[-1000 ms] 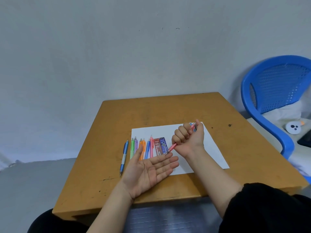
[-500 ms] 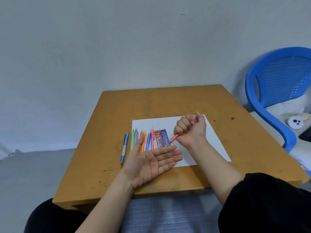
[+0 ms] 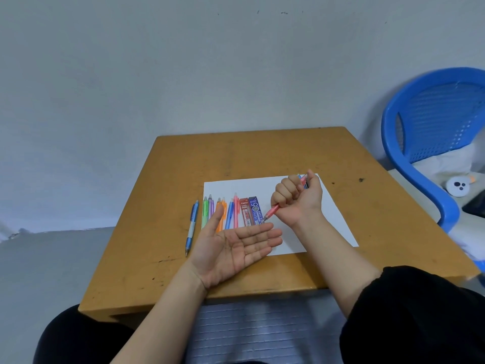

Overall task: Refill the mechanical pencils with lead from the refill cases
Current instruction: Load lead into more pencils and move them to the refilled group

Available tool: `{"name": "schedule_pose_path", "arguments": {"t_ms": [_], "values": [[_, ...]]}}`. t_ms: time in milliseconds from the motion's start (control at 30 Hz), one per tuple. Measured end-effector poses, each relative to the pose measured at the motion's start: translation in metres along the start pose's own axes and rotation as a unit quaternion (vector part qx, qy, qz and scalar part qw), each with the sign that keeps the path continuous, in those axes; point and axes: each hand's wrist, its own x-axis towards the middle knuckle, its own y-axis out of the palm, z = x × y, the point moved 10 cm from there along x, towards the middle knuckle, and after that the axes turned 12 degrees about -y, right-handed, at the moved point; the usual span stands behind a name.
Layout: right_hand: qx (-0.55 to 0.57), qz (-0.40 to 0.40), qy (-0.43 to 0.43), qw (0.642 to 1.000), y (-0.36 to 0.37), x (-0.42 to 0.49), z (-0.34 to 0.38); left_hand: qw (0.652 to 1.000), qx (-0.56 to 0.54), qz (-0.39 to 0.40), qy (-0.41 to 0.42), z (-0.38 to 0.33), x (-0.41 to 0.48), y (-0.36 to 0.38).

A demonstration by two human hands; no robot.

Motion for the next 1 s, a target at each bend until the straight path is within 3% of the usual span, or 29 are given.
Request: {"name": "schedule_pose_path", "arguments": {"t_ms": [500,667,767,900,1000], "values": [[-0.004,0.017,0.019,1.0,0.002,-0.001,-0.003,1.0,-0.003,-0.006,0.001,0.0,0.0,-0.002],[-0.089,0.06,-0.004,0.994,0.007,-0.002,-0.001,1.0,-0.013,-0.009,0.006,0.0,-0.001,-0.003],[-0.222,0.099,-0.037,0.969,0.011,-0.005,0.008,1.0,-0.016,-0.007,0.011,-0.001,-0.002,-0.002],[-0.437,0.145,-0.045,0.887,0.018,-0.011,0.022,1.0,-0.016,-0.011,0.014,-0.002,-0.003,0.0],[-0.474,0.132,-0.038,0.87,0.021,-0.01,0.034,0.999,-0.004,-0.015,0.033,-0.006,-0.005,-0.001]]}}
